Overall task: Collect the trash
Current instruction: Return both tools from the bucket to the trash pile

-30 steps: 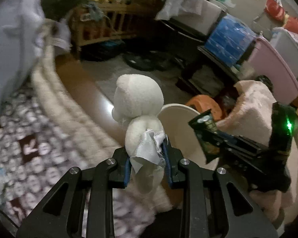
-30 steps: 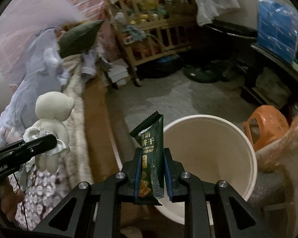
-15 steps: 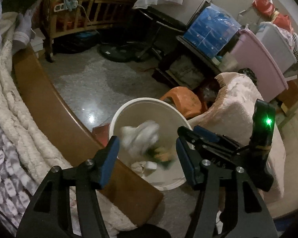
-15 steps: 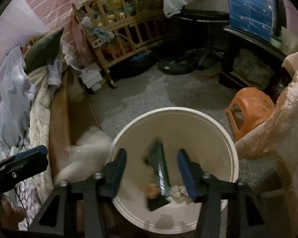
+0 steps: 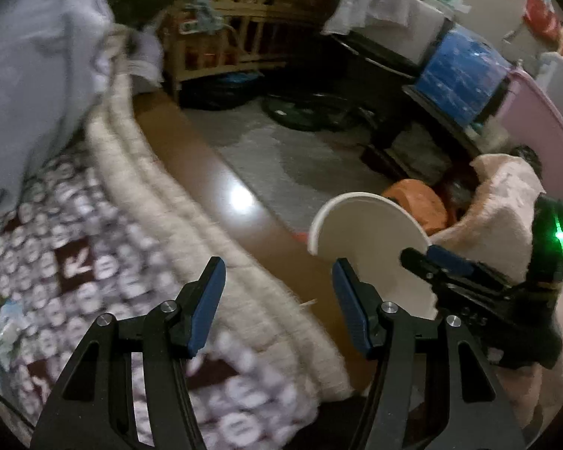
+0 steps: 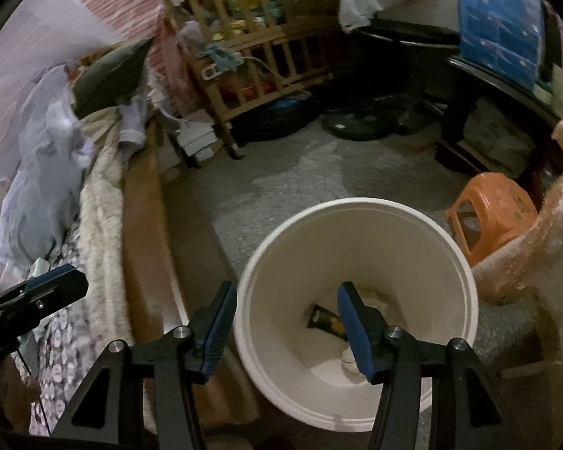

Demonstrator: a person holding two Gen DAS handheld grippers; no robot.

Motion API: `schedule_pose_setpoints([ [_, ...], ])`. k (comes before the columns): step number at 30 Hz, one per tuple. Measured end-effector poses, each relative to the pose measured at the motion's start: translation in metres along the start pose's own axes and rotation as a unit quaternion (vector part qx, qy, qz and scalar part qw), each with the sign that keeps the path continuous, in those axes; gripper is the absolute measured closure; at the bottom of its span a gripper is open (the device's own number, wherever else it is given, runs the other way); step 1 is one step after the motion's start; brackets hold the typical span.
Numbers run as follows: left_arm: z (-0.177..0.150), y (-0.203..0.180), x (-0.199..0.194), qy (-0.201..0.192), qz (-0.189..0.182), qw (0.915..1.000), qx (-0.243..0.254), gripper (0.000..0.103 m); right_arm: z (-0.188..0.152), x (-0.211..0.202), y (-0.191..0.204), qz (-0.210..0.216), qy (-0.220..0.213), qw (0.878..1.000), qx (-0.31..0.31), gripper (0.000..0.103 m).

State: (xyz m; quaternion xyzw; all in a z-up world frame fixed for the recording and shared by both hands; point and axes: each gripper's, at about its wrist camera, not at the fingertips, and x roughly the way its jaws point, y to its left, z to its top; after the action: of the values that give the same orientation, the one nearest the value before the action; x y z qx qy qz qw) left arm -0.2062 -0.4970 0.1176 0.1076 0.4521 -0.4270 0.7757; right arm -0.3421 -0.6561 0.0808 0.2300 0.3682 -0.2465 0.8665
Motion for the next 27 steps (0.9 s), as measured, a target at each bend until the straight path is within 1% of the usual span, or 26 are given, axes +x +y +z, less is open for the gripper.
schedule_pose_setpoints([
  [4, -0.010, 0.019, -0.013, -0.010, 0.035, 0.9993, -0.009, 0.045, -0.001, -0.004, 0.025, 0.016, -0.002, 1.000, -0.019, 0.049],
  [14, -0.035, 0.075, -0.053, -0.025, 0.086, 0.9950, -0.044, 0.045, -0.005, -0.008, 0.096, 0.057, 0.002, 0.996, -0.068, 0.049],
  [19, -0.049, 0.107, -0.073, -0.025, 0.106, 0.9916, -0.070, 0.045, -0.012, -0.006, 0.138, 0.082, 0.011, 0.992, -0.098, 0.048],
  [27, -0.074, 0.161, -0.107, -0.028, 0.140, 0.9841, -0.106, 0.045, -0.029, 0.009, 0.205, 0.122, 0.042, 0.982, -0.141, 0.047],
])
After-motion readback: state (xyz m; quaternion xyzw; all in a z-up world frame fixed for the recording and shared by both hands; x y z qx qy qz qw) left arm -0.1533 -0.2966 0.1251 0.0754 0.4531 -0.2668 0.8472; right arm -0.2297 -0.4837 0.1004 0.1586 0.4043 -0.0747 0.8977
